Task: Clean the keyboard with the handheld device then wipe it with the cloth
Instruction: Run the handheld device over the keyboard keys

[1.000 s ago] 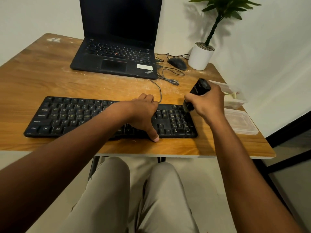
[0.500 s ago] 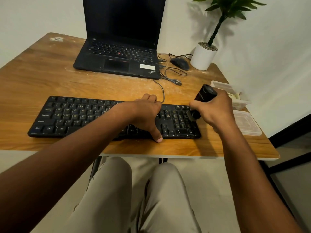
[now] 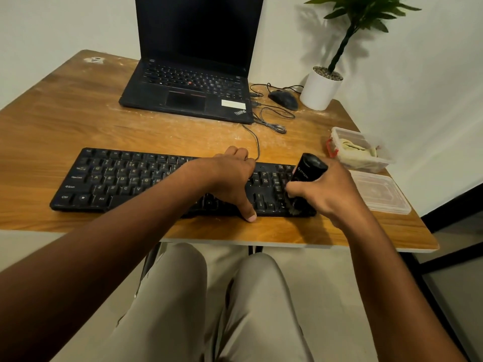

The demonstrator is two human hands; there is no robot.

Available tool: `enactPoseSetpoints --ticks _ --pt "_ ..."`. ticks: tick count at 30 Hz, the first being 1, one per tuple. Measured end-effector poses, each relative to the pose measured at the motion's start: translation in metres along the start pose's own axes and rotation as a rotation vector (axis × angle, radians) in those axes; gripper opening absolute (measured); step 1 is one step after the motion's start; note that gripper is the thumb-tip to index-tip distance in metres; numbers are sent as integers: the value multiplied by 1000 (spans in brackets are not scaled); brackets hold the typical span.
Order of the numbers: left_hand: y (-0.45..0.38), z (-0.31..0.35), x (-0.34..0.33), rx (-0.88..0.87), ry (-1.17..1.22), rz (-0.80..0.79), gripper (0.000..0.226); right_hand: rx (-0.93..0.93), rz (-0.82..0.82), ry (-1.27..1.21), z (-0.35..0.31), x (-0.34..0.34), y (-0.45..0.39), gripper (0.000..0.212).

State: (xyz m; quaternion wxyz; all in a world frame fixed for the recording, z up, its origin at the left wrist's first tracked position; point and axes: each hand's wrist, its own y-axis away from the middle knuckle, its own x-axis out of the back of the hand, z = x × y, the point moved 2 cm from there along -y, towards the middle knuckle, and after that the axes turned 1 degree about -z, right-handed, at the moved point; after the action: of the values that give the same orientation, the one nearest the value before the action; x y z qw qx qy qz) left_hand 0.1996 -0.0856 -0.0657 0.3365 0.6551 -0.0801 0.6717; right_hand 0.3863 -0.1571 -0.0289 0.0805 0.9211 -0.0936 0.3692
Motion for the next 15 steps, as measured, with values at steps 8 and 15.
enactPoseSetpoints --ticks 8,15 --pt "2 2 2 15 11 -6 127 138 228 -43 -22 -24 -38 24" --pt "-2 0 -1 -3 6 4 128 94 148 22 4 -20 15 21"
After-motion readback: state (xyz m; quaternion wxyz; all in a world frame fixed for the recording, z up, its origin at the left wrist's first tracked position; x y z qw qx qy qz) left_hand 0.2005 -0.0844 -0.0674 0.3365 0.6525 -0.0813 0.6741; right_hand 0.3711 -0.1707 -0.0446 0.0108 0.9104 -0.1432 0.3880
